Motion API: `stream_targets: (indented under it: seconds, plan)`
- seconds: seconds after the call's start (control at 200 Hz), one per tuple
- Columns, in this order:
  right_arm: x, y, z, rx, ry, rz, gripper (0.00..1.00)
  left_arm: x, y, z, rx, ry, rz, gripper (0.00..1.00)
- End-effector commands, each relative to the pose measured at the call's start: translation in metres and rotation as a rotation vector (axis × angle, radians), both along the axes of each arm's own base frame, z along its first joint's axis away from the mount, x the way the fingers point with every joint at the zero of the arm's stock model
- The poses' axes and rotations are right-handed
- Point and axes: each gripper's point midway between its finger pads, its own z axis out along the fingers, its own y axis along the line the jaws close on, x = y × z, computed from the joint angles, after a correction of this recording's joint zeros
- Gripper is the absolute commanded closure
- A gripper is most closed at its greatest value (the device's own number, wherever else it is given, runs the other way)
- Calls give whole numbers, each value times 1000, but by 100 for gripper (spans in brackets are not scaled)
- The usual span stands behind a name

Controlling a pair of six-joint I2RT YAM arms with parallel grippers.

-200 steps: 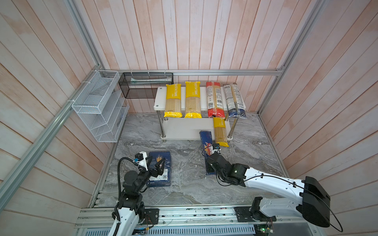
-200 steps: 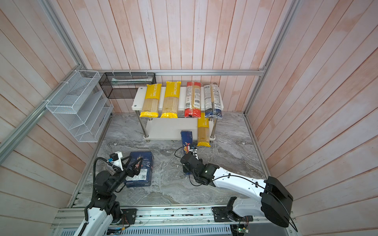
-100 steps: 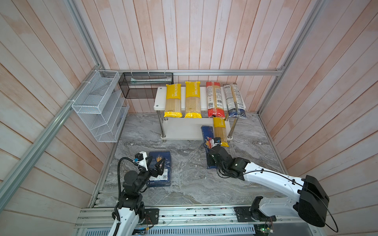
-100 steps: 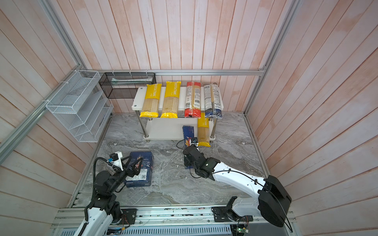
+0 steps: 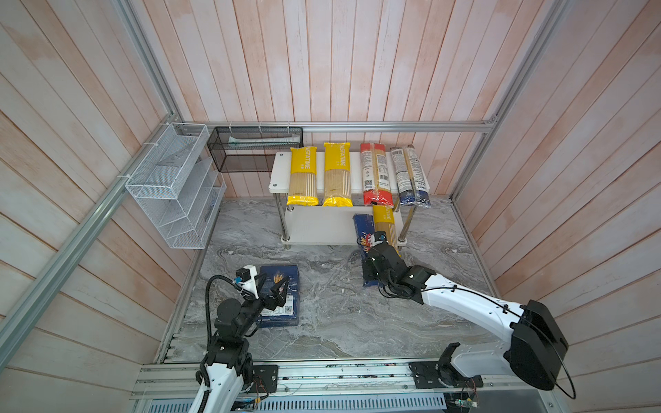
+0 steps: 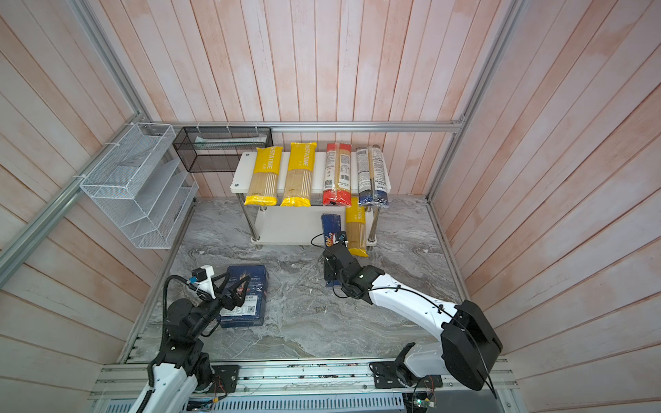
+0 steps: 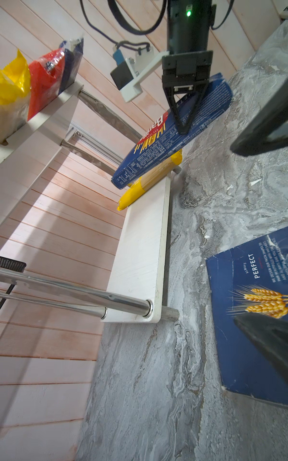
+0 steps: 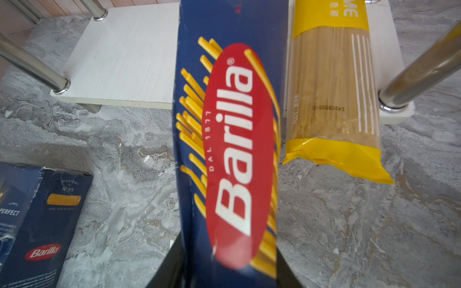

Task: Arrange pasta packages on shelves
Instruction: Place the pasta bag on the shelf.

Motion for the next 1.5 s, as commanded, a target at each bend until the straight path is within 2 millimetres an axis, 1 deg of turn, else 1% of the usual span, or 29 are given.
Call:
stream_targets:
  seconds: [0.0,0.17,0.29,0.57,0.765,0.98,1.175,1.345,1.495]
  plan:
    - [28,10,50,103,-143,-23,72,-2,-2,1,11,-26,-15,0]
    - [42,6,52,120,-159,-37,72,-2,-2,1,11,-27,-15,0]
    - [54,5,48,113,-163,-48,72,-2,-2,0,10,-21,-16,0]
    - [80,15,45,116,-184,-49,72,-2,-4,0,11,-22,-29,0]
    - [96,14,41,107,-197,-70,72,-2,-3,0,11,-21,-24,0]
    - [112,13,38,104,-209,-78,72,-1,-3,0,11,-21,-25,0]
    - [126,17,36,119,-213,-77,72,-1,-4,-1,11,-18,-31,0]
    - [137,23,31,127,-206,-76,72,-1,-4,-1,12,-18,-27,0]
    - [147,23,25,136,-193,-87,71,-1,-4,-2,12,-15,-27,0]
